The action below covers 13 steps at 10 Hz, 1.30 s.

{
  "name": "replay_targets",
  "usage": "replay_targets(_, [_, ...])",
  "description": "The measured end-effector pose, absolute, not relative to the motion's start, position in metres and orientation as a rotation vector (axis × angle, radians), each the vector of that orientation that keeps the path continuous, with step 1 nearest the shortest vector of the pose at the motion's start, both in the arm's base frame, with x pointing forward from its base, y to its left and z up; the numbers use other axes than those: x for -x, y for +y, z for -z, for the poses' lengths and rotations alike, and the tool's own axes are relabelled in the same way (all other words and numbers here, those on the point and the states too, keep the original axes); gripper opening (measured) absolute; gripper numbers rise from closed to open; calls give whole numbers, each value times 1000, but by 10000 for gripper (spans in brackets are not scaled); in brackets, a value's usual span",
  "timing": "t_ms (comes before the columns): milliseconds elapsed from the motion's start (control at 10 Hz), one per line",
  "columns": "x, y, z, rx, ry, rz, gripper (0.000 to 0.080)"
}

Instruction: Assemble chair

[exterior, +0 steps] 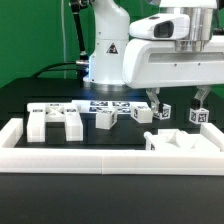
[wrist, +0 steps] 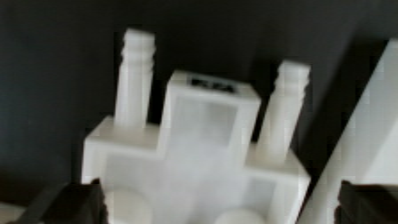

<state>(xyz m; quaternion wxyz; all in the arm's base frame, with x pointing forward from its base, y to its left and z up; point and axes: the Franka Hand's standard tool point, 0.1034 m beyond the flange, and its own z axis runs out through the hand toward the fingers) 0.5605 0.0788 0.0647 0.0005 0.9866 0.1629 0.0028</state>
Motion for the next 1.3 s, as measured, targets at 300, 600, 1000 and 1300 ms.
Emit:
replay_targets(300, [-562,78,-64,-3099,511,-11,649])
replay_targets(600, [-520,74,-60,-3110,486,-54,649])
replay_targets(1000, [-490,66,-54,-3110,482,-19,649])
replay_targets(1300, [-488,57,-49,-3112,480,-10,649])
